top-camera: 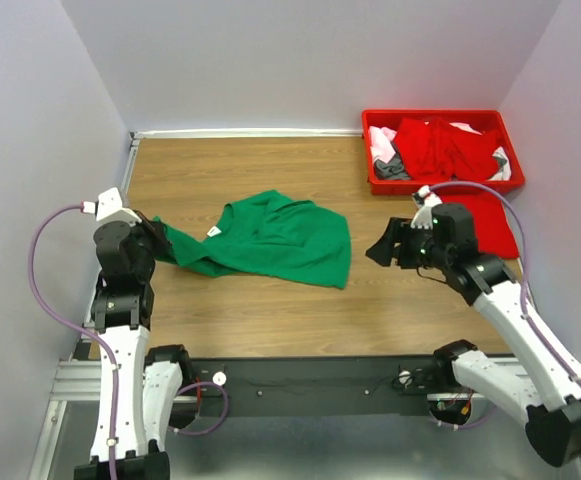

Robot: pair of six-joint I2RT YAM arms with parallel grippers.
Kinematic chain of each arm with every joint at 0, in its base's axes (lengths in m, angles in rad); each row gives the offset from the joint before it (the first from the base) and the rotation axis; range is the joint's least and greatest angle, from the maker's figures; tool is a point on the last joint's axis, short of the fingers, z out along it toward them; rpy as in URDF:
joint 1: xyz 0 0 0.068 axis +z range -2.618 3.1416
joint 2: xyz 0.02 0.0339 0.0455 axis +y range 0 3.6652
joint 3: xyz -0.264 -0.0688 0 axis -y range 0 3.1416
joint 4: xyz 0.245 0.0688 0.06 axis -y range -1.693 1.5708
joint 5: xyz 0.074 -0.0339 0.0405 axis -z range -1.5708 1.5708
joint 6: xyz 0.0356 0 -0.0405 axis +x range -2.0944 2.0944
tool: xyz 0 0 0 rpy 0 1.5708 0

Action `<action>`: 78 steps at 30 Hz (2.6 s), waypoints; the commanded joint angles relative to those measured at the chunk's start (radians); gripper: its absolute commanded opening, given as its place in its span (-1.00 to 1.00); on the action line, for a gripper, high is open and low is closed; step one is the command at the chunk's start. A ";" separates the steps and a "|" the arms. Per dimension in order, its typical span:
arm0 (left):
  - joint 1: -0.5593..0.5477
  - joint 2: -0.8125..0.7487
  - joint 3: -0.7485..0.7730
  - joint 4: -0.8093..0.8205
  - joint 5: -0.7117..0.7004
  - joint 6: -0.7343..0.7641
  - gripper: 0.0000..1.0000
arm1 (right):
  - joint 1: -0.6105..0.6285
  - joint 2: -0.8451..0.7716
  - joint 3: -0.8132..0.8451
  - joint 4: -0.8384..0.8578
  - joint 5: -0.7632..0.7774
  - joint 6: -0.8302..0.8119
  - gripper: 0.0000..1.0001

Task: Fold and stack the t-shirts
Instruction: Flatten the tshirt out

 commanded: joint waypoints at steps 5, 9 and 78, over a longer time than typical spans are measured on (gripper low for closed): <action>-0.018 -0.054 -0.095 0.133 0.067 0.017 -1.00 | 0.000 0.340 0.016 0.111 -0.235 0.058 0.19; -0.025 -0.068 -0.163 0.191 0.067 0.028 -1.00 | 0.017 0.615 0.013 0.326 -0.215 0.115 -0.15; -0.125 -0.126 -0.201 0.249 0.029 0.034 -1.00 | 0.172 0.968 0.220 0.041 0.536 0.360 -0.04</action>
